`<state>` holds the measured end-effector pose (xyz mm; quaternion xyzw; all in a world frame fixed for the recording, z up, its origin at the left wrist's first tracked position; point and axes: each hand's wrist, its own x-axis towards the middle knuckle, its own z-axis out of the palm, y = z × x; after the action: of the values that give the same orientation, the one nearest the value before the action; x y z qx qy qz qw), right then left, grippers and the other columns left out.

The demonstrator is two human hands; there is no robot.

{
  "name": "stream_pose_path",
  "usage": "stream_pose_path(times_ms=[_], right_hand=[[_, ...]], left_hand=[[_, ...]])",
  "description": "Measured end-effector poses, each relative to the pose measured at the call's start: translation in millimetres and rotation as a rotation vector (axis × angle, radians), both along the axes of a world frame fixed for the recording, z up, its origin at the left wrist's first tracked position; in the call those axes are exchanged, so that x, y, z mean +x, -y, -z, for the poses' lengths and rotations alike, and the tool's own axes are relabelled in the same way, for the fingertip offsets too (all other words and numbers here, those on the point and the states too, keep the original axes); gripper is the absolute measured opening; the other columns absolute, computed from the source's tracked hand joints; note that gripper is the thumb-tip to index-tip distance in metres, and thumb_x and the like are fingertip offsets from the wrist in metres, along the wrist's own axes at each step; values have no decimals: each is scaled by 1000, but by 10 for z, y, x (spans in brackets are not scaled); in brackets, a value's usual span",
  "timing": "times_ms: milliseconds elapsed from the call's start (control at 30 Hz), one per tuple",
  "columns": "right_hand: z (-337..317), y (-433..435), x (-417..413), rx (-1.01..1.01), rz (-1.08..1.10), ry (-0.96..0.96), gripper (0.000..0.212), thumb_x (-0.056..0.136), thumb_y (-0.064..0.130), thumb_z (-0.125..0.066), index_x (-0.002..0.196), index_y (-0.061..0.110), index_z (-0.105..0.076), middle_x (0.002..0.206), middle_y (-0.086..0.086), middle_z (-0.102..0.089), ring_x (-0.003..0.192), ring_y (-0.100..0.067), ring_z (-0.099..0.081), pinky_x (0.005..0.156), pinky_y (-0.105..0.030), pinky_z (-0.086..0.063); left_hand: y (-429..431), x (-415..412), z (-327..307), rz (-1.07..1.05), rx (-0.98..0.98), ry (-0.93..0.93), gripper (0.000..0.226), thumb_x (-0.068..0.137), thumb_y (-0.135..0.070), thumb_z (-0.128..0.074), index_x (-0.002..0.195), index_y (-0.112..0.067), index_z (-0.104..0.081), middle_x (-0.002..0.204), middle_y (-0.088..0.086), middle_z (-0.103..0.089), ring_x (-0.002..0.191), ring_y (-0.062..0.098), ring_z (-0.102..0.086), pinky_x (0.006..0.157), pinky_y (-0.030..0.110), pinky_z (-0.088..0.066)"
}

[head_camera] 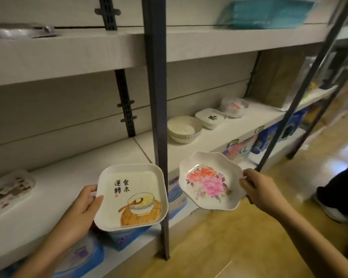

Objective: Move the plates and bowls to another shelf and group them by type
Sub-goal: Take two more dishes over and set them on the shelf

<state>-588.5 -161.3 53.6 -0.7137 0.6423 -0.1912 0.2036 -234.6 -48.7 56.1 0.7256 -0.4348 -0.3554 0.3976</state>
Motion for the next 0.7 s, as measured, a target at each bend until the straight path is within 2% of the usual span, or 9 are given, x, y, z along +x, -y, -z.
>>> stream_pose_path(times_ms=[67, 133, 233, 367, 500, 633, 700], right_hand=[[6, 112, -269, 0, 18, 1, 9, 94, 17, -47, 92, 14, -54, 59, 6, -56, 47, -11, -55, 48, -25, -41], [10, 223, -505, 0, 31, -4, 8, 94, 17, -48, 88, 15, -53, 59, 5, -57, 49, -14, -57, 50, -28, -44], [6, 420, -805, 10, 38, 17, 7, 94, 16, -48, 88, 19, -49, 65, 2, -60, 52, -14, -59, 49, -25, -44], [25, 771, -1140, 18, 38, 38, 5, 95, 17, -46, 95, 18, -51, 68, 3, -61, 50, -12, -57, 45, -19, -39], [70, 1278, -1406, 38, 27, 46, 6, 95, 19, -46, 99, 20, -51, 70, 8, -58, 53, -9, -59, 47, -18, -44], [64, 1931, -1665, 14, 24, 46, 17, 95, 20, -47, 106, 12, -57, 73, 9, -57, 61, -12, -59, 56, -27, -51], [38, 2242, -1772, -15, 24, 47, 19, 94, 19, -48, 109, 11, -58, 74, 2, -61, 63, -17, -59, 62, -36, -52]], left_hand=[[123, -272, 37, 10, 7, -19, 23, 95, -19, -41, 118, -19, -46, 108, 9, -64, 97, 24, -61, 79, 36, -49], [256, -516, 53, 14, 14, -30, 24, 95, -19, -41, 118, -19, -46, 106, 8, -64, 94, 20, -62, 71, 28, -47], [463, -840, 57, 14, 15, -45, 19, 95, -18, -40, 114, -22, -44, 100, 2, -64, 88, 13, -61, 63, 25, -45], [797, -1206, 74, 7, 5, -56, 18, 95, -18, -39, 112, -21, -45, 100, 0, -64, 88, 13, -61, 62, 23, -45], [1238, -1517, 122, -7, 2, -61, 20, 96, -19, -39, 115, -22, -43, 100, -1, -62, 88, 10, -58, 63, 19, -45], [1817, -1760, 130, -40, -19, -59, 18, 96, -19, -38, 113, -26, -41, 98, -6, -61, 85, 0, -54, 73, 22, -46], [2109, -1852, 130, -73, -38, -36, 19, 96, -21, -39, 113, -26, -41, 99, -4, -61, 86, 4, -56, 76, 26, -47]])
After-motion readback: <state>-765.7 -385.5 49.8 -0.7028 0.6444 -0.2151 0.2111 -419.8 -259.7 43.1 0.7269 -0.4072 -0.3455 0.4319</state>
